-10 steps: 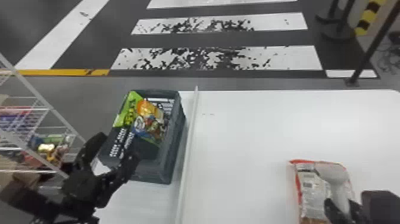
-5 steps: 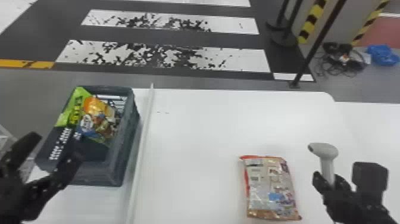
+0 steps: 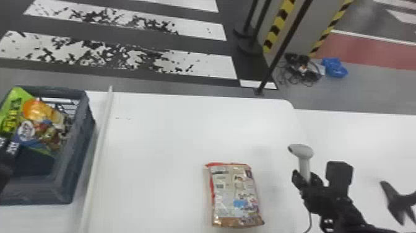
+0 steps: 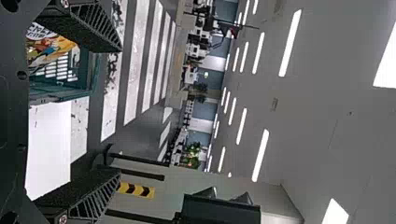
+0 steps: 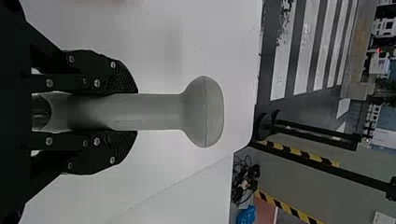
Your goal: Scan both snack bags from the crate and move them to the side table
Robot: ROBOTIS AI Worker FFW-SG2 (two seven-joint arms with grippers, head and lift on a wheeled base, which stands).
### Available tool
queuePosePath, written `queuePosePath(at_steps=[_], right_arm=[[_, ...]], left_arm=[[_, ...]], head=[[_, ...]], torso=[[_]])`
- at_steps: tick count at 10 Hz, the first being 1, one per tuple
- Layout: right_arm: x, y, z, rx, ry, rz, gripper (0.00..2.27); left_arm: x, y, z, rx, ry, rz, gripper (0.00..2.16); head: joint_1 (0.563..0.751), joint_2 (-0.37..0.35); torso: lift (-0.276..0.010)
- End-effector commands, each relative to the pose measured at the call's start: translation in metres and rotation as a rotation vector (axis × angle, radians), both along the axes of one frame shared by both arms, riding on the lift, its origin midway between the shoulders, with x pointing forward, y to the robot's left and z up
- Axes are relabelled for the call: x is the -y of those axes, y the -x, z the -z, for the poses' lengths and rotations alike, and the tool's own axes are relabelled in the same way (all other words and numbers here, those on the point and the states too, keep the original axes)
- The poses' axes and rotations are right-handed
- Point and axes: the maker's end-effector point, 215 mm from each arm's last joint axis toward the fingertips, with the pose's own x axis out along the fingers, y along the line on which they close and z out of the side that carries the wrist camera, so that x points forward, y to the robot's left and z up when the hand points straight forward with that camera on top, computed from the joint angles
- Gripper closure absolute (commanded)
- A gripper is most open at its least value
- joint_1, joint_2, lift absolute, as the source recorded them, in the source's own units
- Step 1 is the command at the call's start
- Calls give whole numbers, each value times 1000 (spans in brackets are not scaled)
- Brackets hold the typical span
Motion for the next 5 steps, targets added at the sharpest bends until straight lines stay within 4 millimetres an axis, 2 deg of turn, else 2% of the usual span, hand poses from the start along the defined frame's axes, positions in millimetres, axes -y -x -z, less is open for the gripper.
queuePosePath(at_steps=[1,3,5], right_arm=[[7,1,15,-23,1,3,2246],[11,-3,38,-39,-17,-22,2246],[17,-3,52,-48,-9,-29,2246]], left_arm=[[1,0,0,-1,-1,1,63],[3,2,1,0,-2,13,63],[3,2,-1,3,-5,15,66]], head=[[695,-260],[695,-274],[695,-286]], torso=[[-29],[-29],[-29]])
